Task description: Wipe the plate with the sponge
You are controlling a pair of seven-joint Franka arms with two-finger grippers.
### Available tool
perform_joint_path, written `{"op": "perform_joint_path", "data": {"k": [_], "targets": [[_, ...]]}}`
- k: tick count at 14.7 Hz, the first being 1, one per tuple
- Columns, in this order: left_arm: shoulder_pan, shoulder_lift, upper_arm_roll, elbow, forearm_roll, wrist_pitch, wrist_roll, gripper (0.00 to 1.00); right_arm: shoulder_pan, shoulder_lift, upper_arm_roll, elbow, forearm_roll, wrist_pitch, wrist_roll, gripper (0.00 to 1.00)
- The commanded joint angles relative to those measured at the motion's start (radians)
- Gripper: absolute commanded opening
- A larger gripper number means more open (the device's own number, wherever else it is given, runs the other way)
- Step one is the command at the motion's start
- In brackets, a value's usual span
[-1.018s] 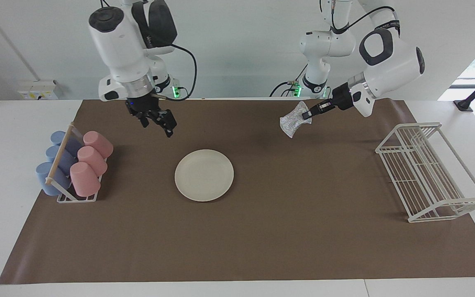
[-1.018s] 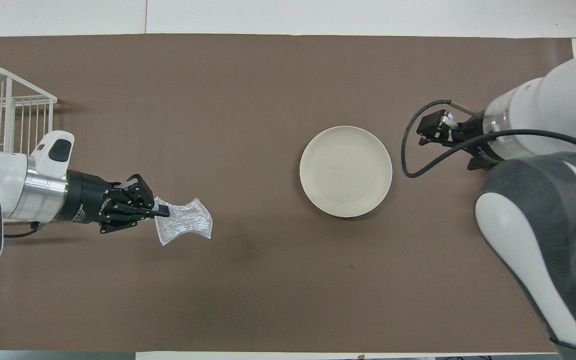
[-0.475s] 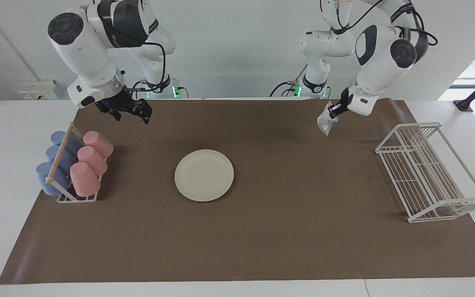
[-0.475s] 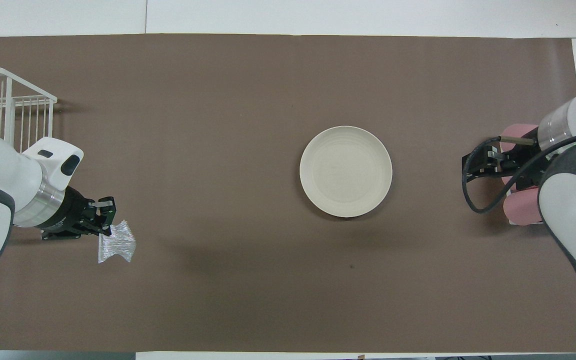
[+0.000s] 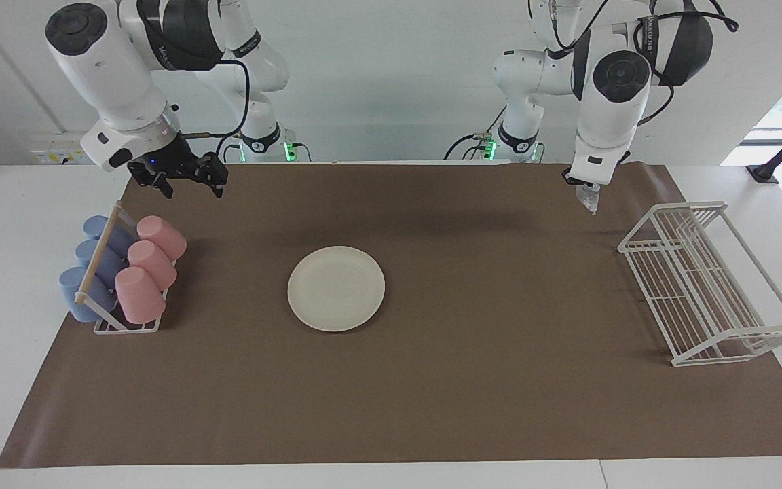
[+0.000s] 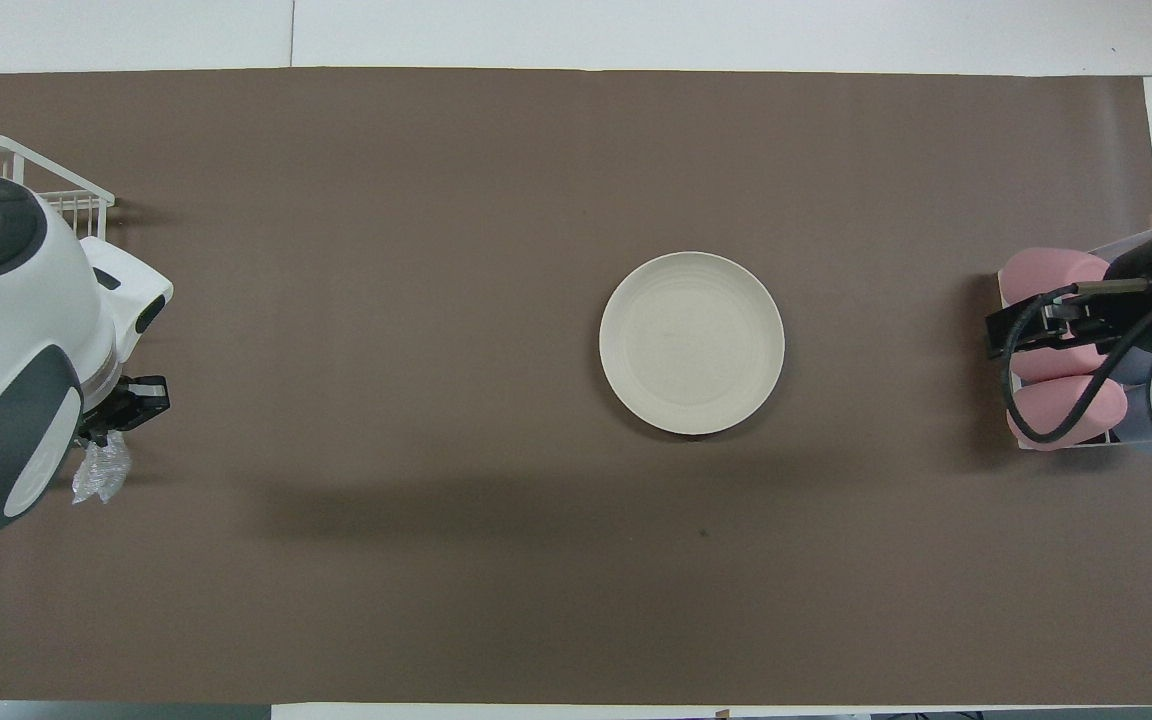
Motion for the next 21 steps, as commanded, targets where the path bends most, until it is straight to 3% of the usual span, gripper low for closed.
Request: {"op": "perform_joint_path", "data": {"k": [1,3,7,9,14,21], "targets": [[-0.021,0.043,0.005,0.025,0.180,-0.023,-0.011,0.00,0.015,0.029,-0.070,0.056,-0.018,-0.005,-0.074,1.00],[-0.027,0.091,0.005,0.039,0.301,-0.007,-0.011,0.00,0.015,0.028,-0.108,0.052,-0.004,-0.010,-0.127,1.00],[-0.011,0.189,0.005,0.082,0.473,0.095,0.007,0.00,0.046,0.023,-0.098,0.055,-0.007,0.012,-0.031,1.00],[0.020,0.195,0.010,0.079,0.548,0.158,0.118,0.00,0.044,0.023,-0.099,0.055,-0.006,0.018,-0.031,1.00],[0.074,0.292,0.013,0.068,0.628,0.244,0.043,0.00,0.034,0.008,-0.101,0.039,-0.009,-0.019,-0.025,1.00],[0.101,0.300,0.013,0.005,0.690,0.310,-0.146,0.00,0.044,0.006,-0.099,0.038,-0.009,-0.021,-0.025,1.00]]}}
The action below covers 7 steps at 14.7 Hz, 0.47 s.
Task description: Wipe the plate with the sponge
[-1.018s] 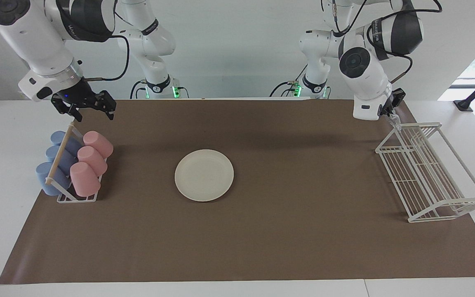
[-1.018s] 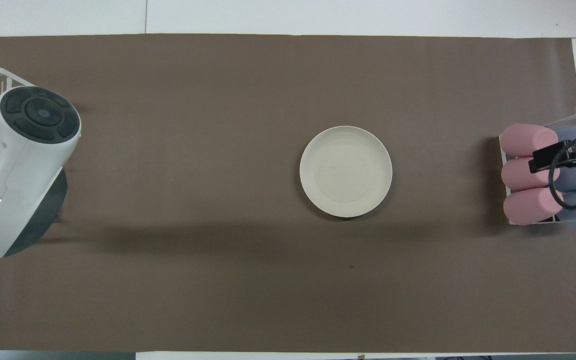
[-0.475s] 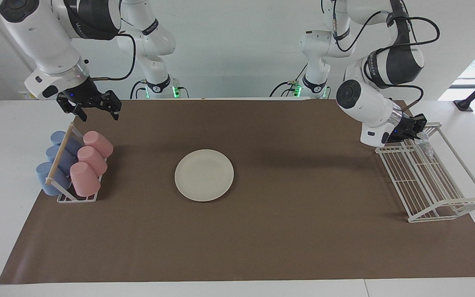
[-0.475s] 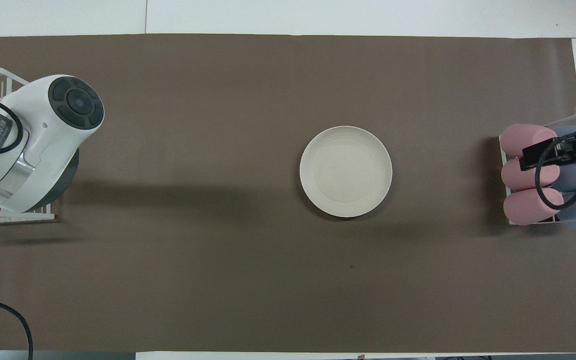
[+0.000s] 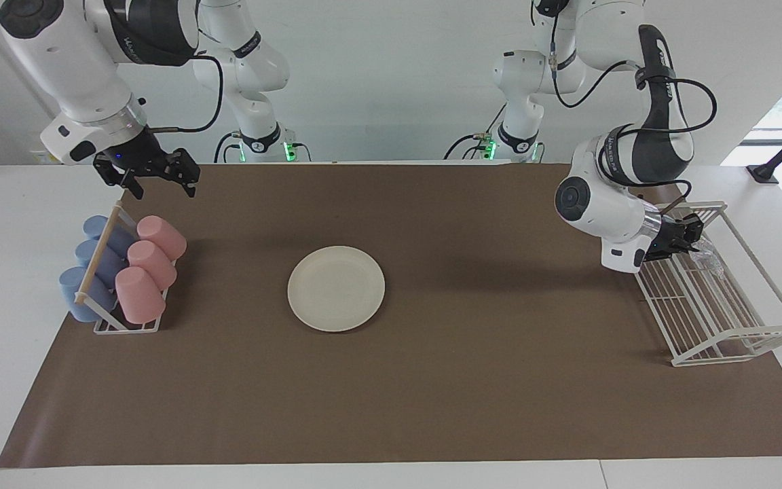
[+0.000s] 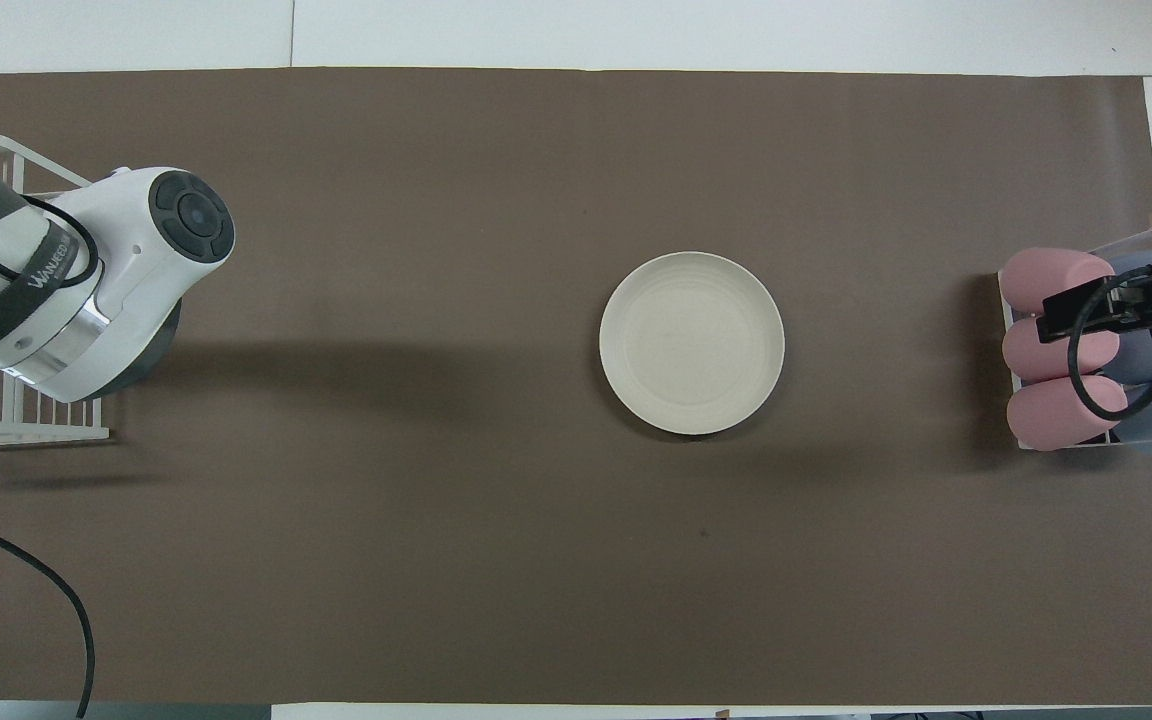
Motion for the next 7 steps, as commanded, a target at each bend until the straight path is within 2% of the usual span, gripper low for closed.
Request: {"op": "perform_joint_path", "data": {"k": [1,2,3,4,6,7], "targets": [[0.012,-0.016,-0.004,-0.026,0.019,0.038,-0.043,0.00,-0.005,-0.007,0.006,-0.001,-0.007,-0.014,0.013,1.00],[0.012,-0.016,-0.004,-0.026,0.015,0.039,-0.043,0.00,-0.005,-0.007,0.006,-0.001,-0.007,-0.014,0.013,1.00],[0.012,-0.016,-0.004,-0.026,0.010,0.044,-0.043,0.08,-0.004,-0.007,0.006,-0.001,-0.007,-0.014,0.013,1.00],[0.012,-0.016,-0.004,-0.026,0.010,0.047,-0.043,0.30,-0.004,-0.007,0.006,-0.001,-0.007,-0.014,0.013,1.00],[0.014,-0.018,-0.004,-0.026,0.009,0.053,-0.044,0.92,-0.004,-0.007,0.006,-0.001,-0.007,-0.014,0.013,1.00],[0.015,-0.018,-0.004,-0.026,0.007,0.059,-0.047,0.99,-0.004,-0.007,0.006,-0.001,-0.007,-0.014,0.013,1.00]]}}
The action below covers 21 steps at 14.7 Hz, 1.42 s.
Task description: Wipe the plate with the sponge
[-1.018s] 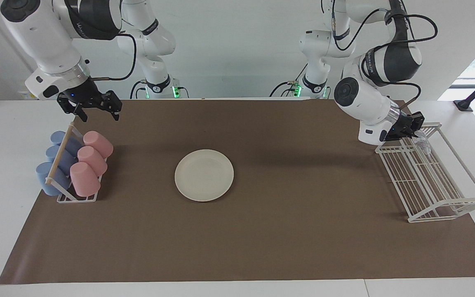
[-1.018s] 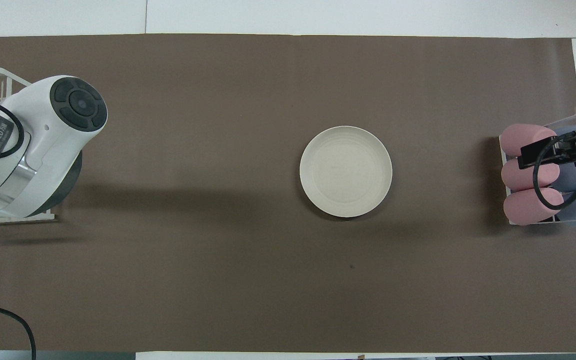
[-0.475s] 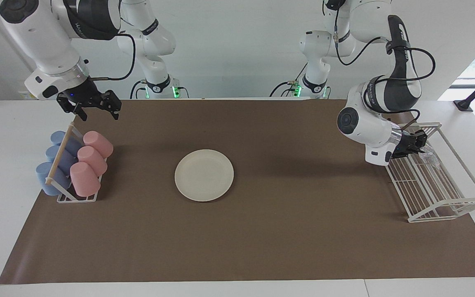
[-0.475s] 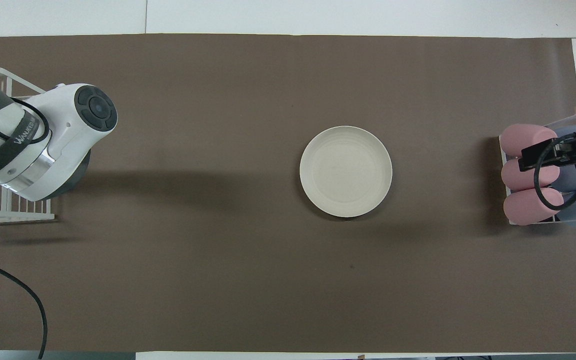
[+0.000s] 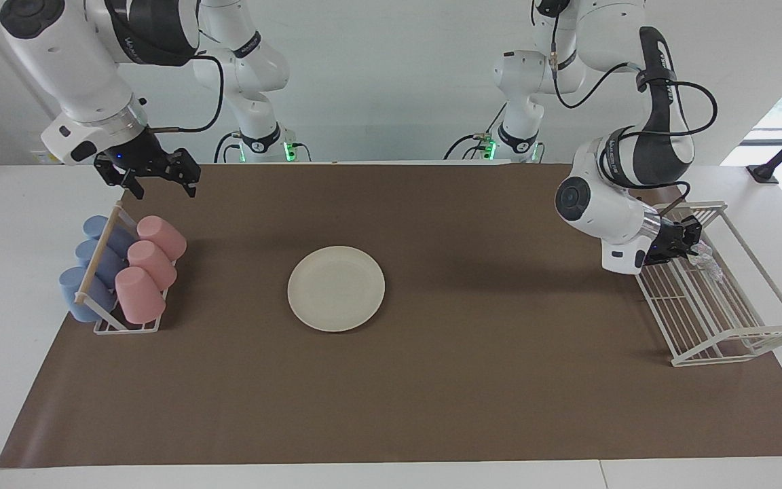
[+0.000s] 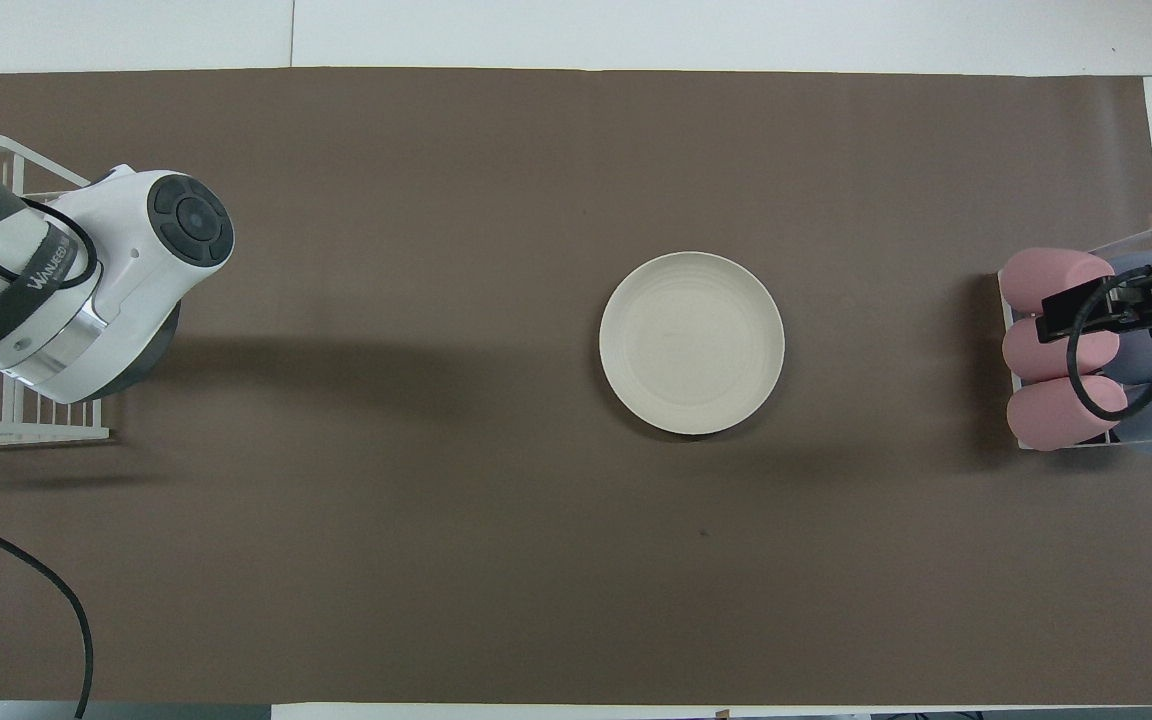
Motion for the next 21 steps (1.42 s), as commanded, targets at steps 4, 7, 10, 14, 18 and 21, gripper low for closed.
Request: {"op": "perform_joint_path", "data": {"k": [4,7,10,14,18,21], "targets": [[0.028,-0.022,-0.005,-0.019,-0.031,0.046,-0.032,1.00,-0.004,-0.007,0.006,-0.001,-0.007,-0.014,0.013,1.00],[0.030,-0.024,-0.007,-0.015,-0.053,0.046,-0.033,1.00,-0.004,-0.007,0.006,-0.001,-0.007,-0.014,0.013,1.00],[0.036,-0.027,-0.005,0.028,-0.155,0.046,-0.030,1.00,-0.004,-0.007,0.006,-0.001,-0.007,-0.014,0.013,1.00],[0.056,-0.052,-0.004,0.102,-0.367,0.020,-0.025,1.00,-0.004,-0.007,0.006,-0.001,-0.007,-0.014,0.013,1.00],[0.087,-0.117,0.004,0.145,-0.595,-0.024,-0.007,1.00,-0.004,-0.007,0.006,-0.001,-0.007,-0.014,0.013,1.00],[0.133,-0.211,0.004,0.139,-0.752,-0.070,0.117,1.00,-0.004,-0.007,0.006,-0.001,-0.007,-0.014,0.013,1.00]]}}
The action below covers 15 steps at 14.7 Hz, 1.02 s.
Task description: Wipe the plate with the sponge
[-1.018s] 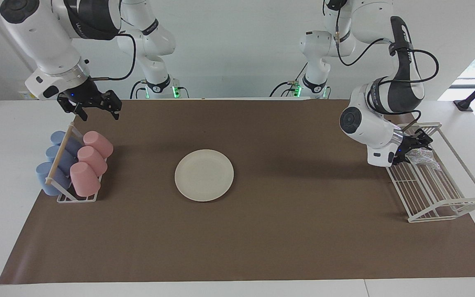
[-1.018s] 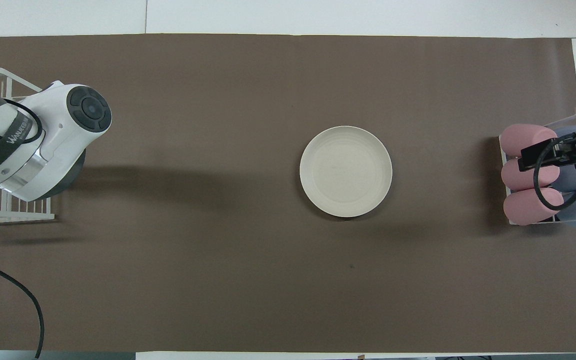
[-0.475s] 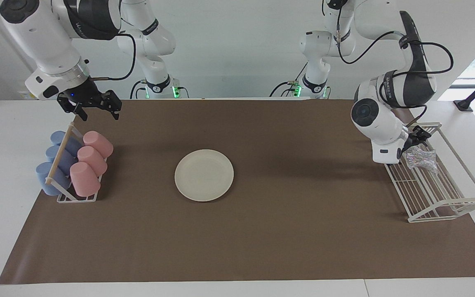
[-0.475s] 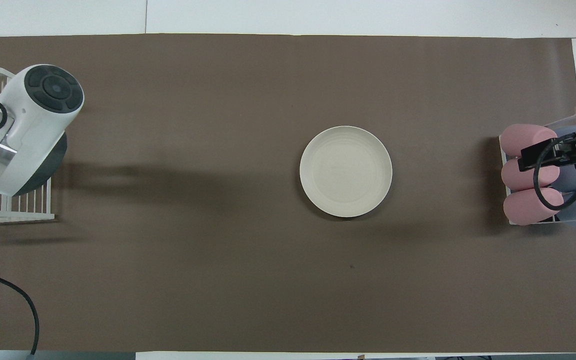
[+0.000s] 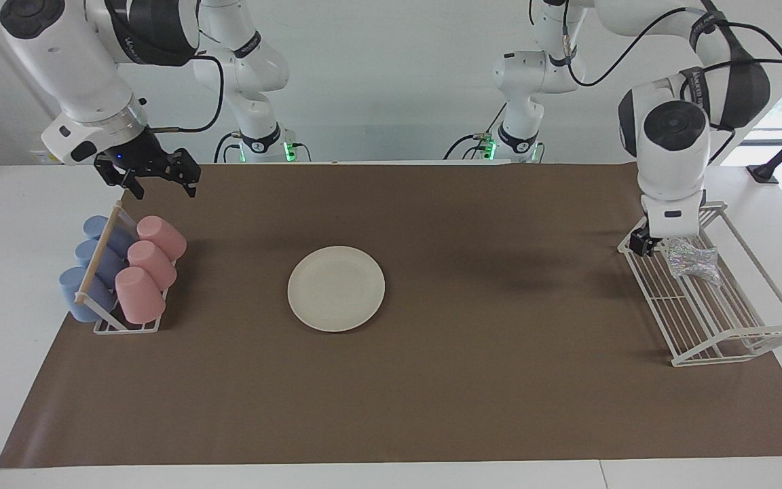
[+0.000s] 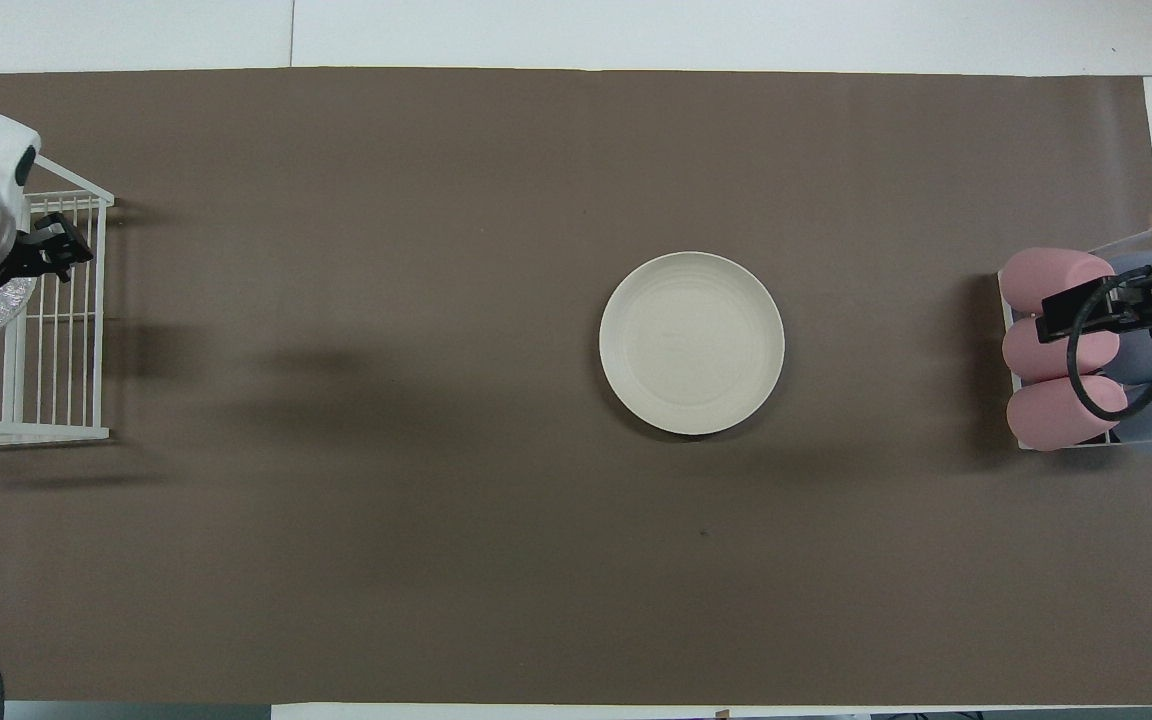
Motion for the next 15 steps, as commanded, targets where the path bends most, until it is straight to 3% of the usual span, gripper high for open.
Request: {"op": "perform_joint_path", "data": {"k": [1,6,10,15], "targets": [[0.054,-0.089,-0.005,-0.006,-0.145,-0.075,0.127,1.00,-0.004,-0.007,0.006,-0.001,-0.007,-0.014,0.013,1.00],[0.053,-0.169,-0.003,-0.004,-0.339,-0.252,0.313,1.00,-0.004,-0.007,0.006,-0.001,-0.007,-0.014,0.013,1.00],[0.053,-0.186,-0.002,-0.004,-0.485,-0.269,0.408,1.00,-0.004,-0.007,0.006,-0.001,-0.007,-0.014,0.013,1.00],[0.028,-0.120,-0.006,0.135,-0.438,-0.345,0.425,1.00,-0.004,-0.007,0.006,-0.001,-0.007,-0.014,0.013,1.00]]}}
